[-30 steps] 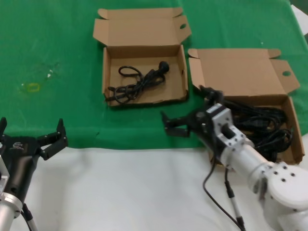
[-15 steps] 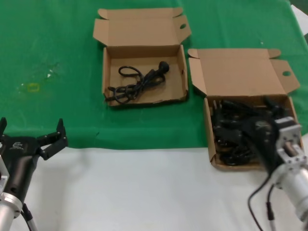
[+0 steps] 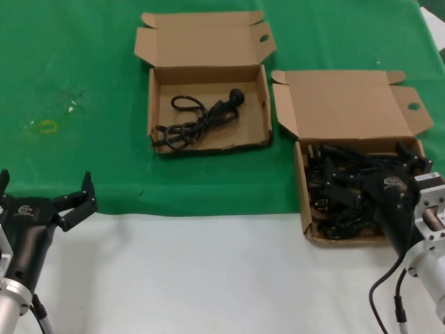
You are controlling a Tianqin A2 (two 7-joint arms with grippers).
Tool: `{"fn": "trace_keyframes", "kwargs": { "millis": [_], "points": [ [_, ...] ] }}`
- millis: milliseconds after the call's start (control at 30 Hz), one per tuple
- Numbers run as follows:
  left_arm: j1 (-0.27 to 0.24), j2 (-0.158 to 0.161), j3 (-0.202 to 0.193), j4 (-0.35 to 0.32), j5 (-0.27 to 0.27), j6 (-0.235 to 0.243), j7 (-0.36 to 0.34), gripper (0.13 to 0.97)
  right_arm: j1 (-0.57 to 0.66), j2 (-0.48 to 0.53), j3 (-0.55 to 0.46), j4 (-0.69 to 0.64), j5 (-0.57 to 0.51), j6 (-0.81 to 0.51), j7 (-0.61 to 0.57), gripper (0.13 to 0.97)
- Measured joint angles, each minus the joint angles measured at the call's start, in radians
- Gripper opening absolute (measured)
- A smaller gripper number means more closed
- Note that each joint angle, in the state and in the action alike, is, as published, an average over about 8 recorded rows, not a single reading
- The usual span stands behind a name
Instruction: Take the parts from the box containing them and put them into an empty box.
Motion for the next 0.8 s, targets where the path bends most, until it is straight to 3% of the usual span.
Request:
{"fn": "trace_keyframes", "kwargs": {
  "millis": [800],
  "points": [
    [0.0,0.0,0.0,0.0,0.0,0.0,0.0,0.966,0.0,0.0,0.0,0.0,0.0,0.0,0.0,0.966]
  ]
}}
